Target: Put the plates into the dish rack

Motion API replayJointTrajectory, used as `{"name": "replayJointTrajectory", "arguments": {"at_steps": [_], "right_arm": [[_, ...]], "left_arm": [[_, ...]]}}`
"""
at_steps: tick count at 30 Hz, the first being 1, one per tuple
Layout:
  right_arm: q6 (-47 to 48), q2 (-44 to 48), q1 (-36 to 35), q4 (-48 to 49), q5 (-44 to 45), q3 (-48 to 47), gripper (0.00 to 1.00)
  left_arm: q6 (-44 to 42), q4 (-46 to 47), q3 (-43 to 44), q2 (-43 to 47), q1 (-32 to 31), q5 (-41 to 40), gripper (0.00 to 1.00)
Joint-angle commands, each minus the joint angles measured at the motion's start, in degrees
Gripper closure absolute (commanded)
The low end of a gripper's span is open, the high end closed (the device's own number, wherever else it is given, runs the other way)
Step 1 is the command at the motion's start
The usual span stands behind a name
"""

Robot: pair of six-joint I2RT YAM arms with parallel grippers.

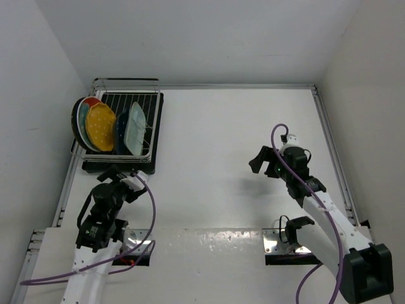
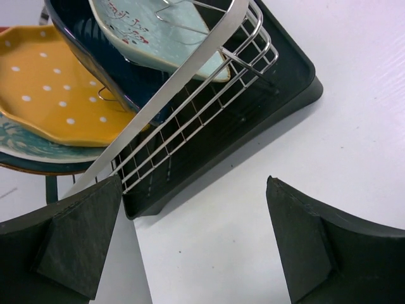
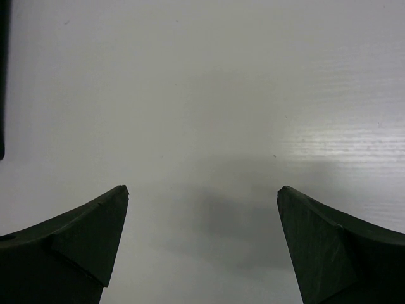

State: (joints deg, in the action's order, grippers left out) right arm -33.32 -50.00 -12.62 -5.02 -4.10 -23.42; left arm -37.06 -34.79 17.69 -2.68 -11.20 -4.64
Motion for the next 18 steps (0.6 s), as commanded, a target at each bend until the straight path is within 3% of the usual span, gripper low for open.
{"name": "replayJointTrajectory", "arguments": {"at_steps": [1,9,18], "right_arm": [[-0.60,3.59,-0.21,-2.44,3.04,1.27,0.00],[-1.92,8.77,-0.38,-7.55,3.83,1.98,0.00],[-3.06,12.72,-0.39,-13.09,4.71,1.71,0.00]], "left_arm": [[-4.07,4.55,-2.57,2.15,-0.40,0.77,0.00],[-11.01,4.03,-4.33,-1.54,-0.40,9.39,0.00],[-11.02,3.50,-4.95,0.57,0.13,9.39,0.00]]}}
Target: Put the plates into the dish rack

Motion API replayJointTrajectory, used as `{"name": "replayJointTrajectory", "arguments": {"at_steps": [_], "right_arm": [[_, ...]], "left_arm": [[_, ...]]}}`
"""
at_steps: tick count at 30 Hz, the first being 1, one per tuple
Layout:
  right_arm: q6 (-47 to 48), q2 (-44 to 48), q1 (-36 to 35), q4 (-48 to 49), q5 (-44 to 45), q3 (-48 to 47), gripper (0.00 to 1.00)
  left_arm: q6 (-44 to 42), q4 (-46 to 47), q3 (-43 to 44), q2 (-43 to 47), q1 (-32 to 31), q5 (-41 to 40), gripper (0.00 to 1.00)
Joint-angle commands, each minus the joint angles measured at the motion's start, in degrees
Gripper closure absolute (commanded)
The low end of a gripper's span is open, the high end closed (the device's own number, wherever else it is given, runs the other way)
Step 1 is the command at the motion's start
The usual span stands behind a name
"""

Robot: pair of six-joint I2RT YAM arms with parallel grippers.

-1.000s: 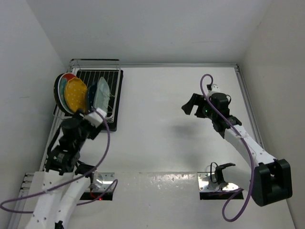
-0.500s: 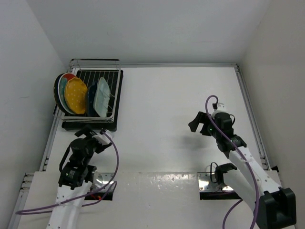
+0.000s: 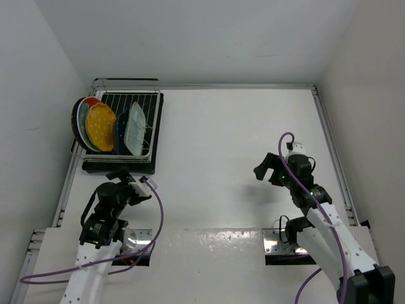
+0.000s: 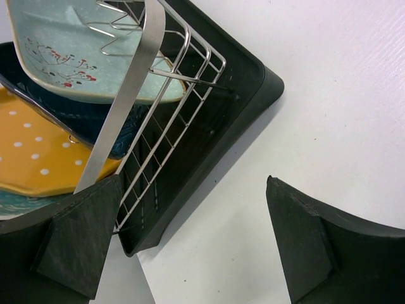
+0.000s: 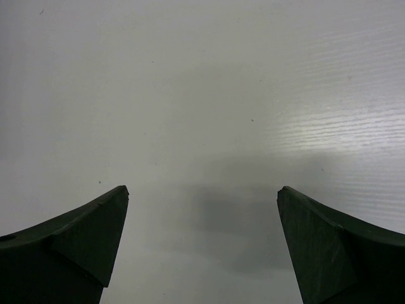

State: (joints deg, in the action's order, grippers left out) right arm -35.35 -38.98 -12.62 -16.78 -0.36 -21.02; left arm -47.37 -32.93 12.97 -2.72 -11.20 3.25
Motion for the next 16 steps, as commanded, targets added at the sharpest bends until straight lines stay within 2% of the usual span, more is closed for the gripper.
{"name": "replayJointTrajectory", "arguments": {"at_steps": [1,16], "right_arm": [[-1.12,1.98,-0.47,-1.68,1.15,-0.61,0.00],[-2.53,9.71,-0.30,-8.45,3.61,-0.17,0.00]], "left_arm": [[-0.70,1.64,-0.23,0.61,0.13,1.50,0.00],[-1.75,1.64,-0.23,1.75,0.13,2.56,0.00]]}}
